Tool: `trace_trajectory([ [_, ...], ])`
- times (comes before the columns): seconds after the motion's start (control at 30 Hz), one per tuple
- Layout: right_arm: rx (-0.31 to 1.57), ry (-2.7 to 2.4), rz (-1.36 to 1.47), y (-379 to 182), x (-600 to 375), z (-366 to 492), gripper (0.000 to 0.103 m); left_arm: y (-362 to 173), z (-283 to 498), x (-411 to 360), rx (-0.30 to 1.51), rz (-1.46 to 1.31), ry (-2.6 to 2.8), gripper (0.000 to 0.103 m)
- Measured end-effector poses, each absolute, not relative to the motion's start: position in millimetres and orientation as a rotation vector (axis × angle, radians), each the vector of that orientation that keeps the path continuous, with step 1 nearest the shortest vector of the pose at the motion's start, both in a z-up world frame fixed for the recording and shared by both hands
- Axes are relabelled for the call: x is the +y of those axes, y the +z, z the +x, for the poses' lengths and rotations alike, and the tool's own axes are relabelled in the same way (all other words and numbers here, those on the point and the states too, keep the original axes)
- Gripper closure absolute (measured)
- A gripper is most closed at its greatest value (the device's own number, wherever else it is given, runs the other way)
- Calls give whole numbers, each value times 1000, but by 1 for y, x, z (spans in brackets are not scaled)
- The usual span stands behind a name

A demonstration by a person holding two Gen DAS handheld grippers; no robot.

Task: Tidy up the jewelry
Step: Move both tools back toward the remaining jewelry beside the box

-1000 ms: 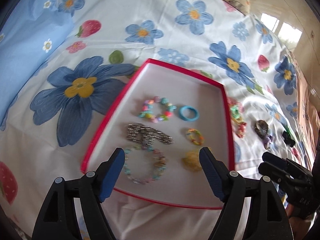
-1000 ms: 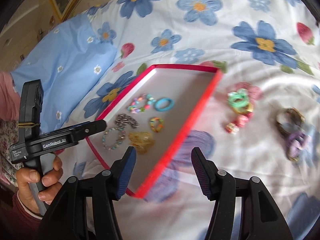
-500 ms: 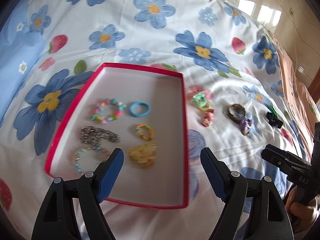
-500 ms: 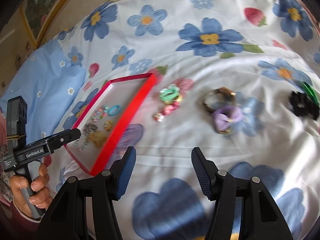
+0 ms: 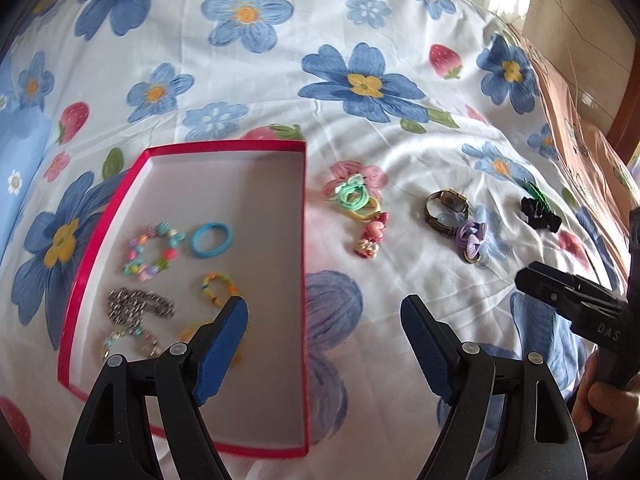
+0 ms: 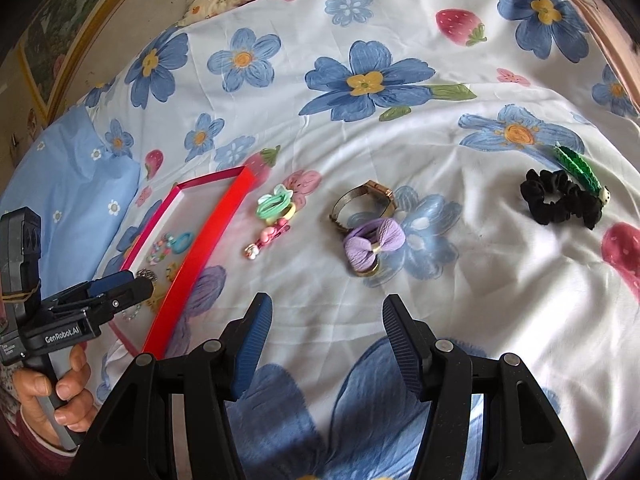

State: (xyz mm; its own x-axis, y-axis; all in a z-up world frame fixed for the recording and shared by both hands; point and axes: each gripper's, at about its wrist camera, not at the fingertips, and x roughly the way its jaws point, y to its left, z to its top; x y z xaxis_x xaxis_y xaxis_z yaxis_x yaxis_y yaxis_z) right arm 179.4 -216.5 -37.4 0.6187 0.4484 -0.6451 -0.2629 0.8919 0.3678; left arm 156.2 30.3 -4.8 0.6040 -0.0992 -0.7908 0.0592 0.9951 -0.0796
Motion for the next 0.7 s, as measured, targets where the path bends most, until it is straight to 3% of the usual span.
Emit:
trace_trajectory([
  [0.6,887,347,257,-62,-215,242,45,-46,258,-19,970,122,-122,26],
  [0.7,899,343,263,-67,-214,247,54,-55,270,-24,994,121,-132,26],
])
